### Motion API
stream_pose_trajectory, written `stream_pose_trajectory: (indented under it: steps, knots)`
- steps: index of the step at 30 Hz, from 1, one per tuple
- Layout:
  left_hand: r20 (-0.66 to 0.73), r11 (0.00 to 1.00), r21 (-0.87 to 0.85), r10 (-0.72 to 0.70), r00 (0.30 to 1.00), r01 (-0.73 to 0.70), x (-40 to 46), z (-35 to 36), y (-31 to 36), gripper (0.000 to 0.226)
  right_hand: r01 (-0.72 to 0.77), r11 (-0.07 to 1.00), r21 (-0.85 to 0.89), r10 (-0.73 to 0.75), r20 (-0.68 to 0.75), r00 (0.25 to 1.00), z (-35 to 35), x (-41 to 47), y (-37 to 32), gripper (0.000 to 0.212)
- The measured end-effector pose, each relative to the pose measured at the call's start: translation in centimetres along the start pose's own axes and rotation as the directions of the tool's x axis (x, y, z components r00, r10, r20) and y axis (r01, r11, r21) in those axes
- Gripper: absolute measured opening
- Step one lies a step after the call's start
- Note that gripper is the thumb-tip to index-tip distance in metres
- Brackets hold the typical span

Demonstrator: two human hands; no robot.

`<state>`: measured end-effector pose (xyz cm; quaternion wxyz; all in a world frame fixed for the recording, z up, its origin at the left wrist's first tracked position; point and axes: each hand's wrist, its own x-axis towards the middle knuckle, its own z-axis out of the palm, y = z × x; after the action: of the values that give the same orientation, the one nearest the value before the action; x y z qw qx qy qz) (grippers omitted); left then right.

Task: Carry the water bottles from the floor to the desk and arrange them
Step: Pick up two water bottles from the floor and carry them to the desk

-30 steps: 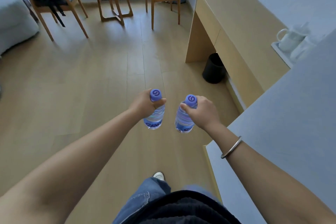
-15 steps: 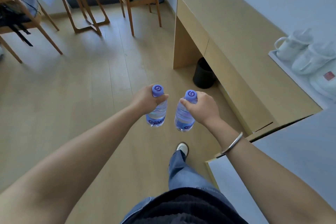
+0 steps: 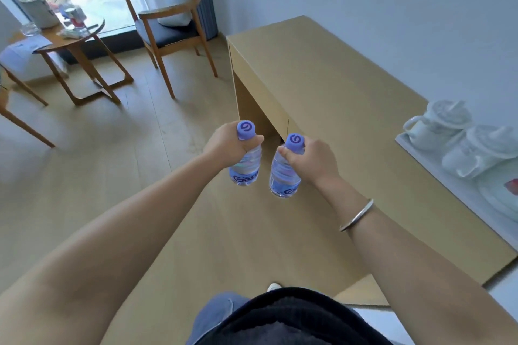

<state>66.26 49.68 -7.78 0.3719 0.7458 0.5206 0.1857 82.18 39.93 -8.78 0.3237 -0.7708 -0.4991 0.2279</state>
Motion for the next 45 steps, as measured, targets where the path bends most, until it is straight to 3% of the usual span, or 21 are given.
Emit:
stream_pose_trajectory:
  steps: [10, 16, 28, 41, 45]
  knots:
    - [0.12, 0.998, -0.045, 0.058, 0.991, -0.053, 12.4, 2.0, 5.4, 0.033, -0.12, 0.993, -0.022, 0.113, -0.208, 0.972, -5.4, 10.2, 0.3, 0.05]
    - [0.221, 0.989, -0.061, 0.142, 0.965, -0.131, 22.0, 3.7, 7.9, 0.031, -0.206, 0.978, -0.036, 0.186, -0.302, 0.935, -7.4, 17.6, 1.2, 0.048]
    - [0.45, 0.956, -0.05, 0.281, 0.848, -0.29, 39.5, 7.1, 13.1, 0.031, -0.429, 0.902, 0.049, 0.402, -0.454, 0.795, -10.1, 31.2, 3.9, 0.038]
    - [0.558, 0.929, -0.126, 0.356, 0.75, -0.347, 49.5, 14.6, 20.8, 0.035, -0.517, 0.837, 0.178, 0.523, -0.537, 0.662, -14.4, 38.7, 7.8, 0.026]
    - [0.542, 0.926, -0.087, 0.354, 0.763, -0.368, 50.5, 16.9, 23.3, 0.037, -0.522, 0.828, 0.203, 0.533, -0.573, 0.623, -15.8, 40.3, 9.5, 0.024]
